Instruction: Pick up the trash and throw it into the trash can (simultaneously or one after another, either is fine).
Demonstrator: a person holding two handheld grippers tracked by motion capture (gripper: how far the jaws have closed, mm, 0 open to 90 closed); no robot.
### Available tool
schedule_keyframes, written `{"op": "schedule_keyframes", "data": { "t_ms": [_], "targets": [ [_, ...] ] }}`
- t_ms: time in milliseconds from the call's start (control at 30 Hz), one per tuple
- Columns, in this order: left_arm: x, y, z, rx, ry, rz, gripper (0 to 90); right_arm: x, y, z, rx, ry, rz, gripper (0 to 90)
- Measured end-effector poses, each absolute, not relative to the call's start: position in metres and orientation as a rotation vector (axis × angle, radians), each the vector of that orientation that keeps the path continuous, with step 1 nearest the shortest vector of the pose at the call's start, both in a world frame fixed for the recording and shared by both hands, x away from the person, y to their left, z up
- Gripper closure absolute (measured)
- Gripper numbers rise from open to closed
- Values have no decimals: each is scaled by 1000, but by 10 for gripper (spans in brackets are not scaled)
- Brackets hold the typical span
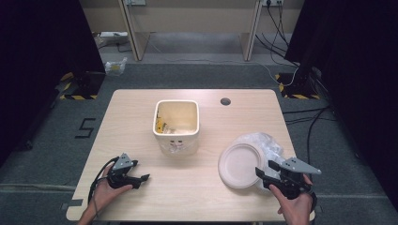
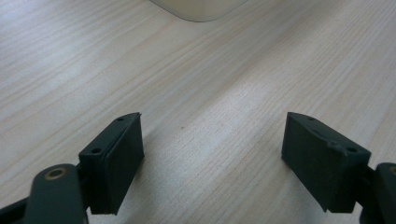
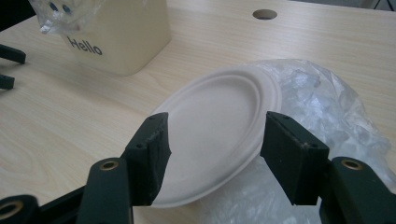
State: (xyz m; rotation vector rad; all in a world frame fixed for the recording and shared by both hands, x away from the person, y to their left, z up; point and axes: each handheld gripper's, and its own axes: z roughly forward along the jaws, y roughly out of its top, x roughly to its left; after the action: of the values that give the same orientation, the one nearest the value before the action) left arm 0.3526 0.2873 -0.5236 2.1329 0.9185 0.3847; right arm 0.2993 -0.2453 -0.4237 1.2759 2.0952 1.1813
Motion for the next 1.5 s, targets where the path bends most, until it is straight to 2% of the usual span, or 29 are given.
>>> {"op": "schedule_keyframes", "data": {
  "t_ms": [933,1333,1467,1500],
  "targets": [
    [353,287,-524,2134,918,385,198,343,-242,-432,1383,2089,1053,486],
    [353,287,-524,2135,919,385,198,360,-236,-447,1425,2115,1026,510],
    [353,287,-524,2134,918,385,198,366,-237,-454,1449,2119,996,539],
    [353,287,-524,2130,918,386,198,368,-237,-456,1446,2120,984,594]
  ]
}}
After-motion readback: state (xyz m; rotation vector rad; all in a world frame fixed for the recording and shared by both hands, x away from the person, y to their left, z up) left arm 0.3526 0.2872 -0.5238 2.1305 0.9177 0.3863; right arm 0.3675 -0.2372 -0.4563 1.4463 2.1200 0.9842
